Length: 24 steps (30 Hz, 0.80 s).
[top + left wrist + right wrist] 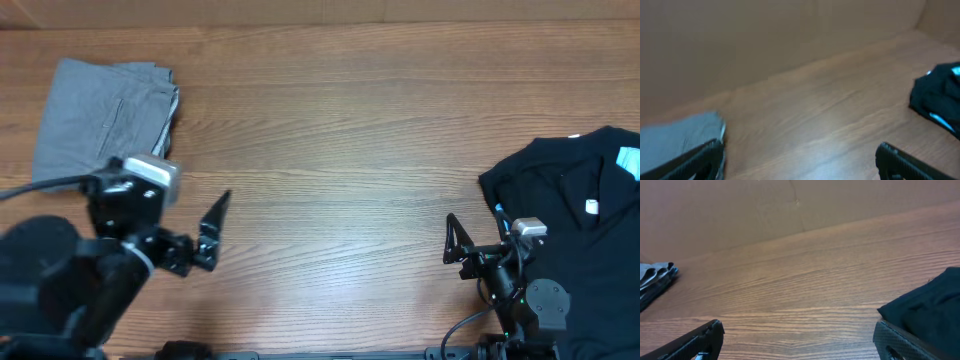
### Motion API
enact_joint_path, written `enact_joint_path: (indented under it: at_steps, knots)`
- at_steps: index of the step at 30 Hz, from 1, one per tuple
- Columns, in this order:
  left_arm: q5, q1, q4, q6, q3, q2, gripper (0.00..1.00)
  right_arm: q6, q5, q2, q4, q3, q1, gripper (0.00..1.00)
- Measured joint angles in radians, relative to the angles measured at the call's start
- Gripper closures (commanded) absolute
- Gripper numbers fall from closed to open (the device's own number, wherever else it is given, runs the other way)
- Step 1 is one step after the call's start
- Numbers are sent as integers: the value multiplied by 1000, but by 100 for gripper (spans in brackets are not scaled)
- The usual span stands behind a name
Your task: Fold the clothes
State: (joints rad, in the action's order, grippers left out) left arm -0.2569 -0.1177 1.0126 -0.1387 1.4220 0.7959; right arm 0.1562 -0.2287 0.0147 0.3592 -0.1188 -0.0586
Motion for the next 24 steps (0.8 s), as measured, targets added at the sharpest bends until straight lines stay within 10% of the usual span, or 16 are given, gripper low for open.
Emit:
enact_joint_path:
  at_steps: [14,24]
  knots:
    - [0,-47,-504,2,-761,-401,0,0,0,0,0,3,0,0]
    - [1,-51,-565,14,-1116,-751,0,0,0,0,0,3,0,0]
